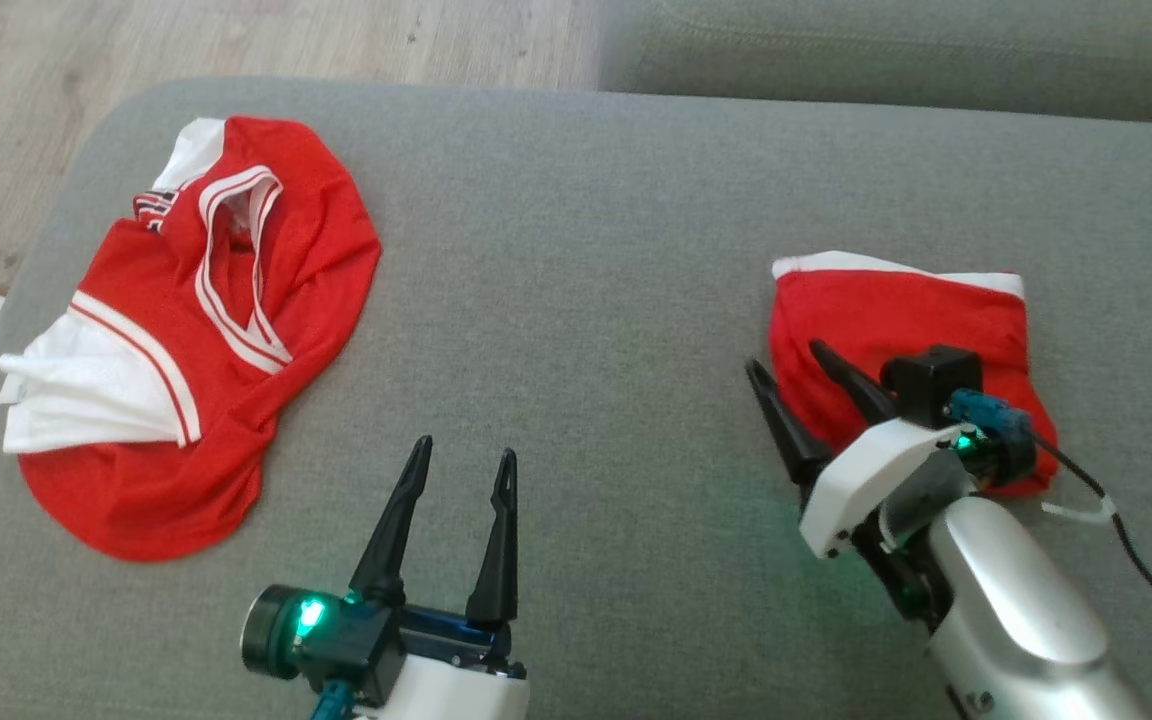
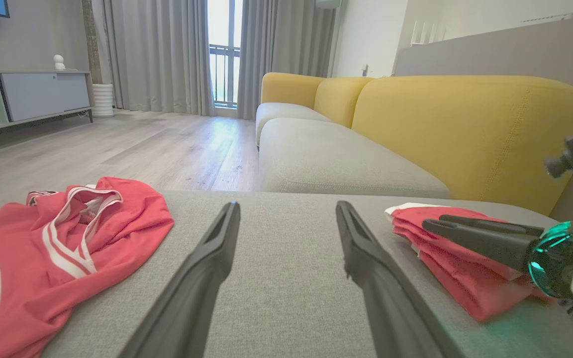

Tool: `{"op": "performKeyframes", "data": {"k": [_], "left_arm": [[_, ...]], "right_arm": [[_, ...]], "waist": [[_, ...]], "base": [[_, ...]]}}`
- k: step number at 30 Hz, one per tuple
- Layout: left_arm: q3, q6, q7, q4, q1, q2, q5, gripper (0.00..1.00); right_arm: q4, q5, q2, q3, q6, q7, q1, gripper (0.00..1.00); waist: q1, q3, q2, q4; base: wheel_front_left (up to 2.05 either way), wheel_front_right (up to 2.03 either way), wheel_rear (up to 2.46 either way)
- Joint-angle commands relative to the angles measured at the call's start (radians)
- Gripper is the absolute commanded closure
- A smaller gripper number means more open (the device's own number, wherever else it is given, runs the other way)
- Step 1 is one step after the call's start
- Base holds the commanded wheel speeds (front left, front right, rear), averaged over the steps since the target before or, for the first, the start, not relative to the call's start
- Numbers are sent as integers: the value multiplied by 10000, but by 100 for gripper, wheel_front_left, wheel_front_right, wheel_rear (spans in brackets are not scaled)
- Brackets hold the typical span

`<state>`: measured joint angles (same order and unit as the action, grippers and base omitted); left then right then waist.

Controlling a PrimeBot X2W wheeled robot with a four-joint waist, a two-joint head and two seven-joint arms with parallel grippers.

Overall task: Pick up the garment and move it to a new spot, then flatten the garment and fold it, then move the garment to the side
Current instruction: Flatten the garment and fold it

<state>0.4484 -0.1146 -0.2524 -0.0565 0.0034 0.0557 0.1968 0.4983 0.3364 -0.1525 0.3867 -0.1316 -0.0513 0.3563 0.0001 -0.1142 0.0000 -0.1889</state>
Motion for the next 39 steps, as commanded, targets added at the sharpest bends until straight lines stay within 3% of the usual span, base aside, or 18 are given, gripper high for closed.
{"op": "performKeyframes", "data": {"k": [1,9,18,27,39], "left_arm": [[-343,-63,-93,337,-327,-54,-1,0],[-712,-132,-93,463,104,-54,-135,0],[-1276,-437,-93,843,1035,-55,-164,0],[-1773,-643,-93,1127,1725,-55,-142,0],[-2037,-635,-93,1075,2248,-55,-326,0]], "right_arm": [[-445,141,132,197,9,255,4,0],[-1533,466,-162,628,9,1620,-1478,0],[-1926,329,-549,-81,9,2894,-3053,0],[-2251,297,-774,-1193,9,3124,-3251,0],[-2630,114,-524,-2123,9,3129,-4284,0]], "waist": [[-1,86,0,44],[-1,780,0,439],[-1,1473,0,1098],[-1,1884,0,1495],[-1,2185,0,1414]], "base": [[0,0,0],[0,0,0],[0,0,0],[0,0,0],[0,0,0]]}}
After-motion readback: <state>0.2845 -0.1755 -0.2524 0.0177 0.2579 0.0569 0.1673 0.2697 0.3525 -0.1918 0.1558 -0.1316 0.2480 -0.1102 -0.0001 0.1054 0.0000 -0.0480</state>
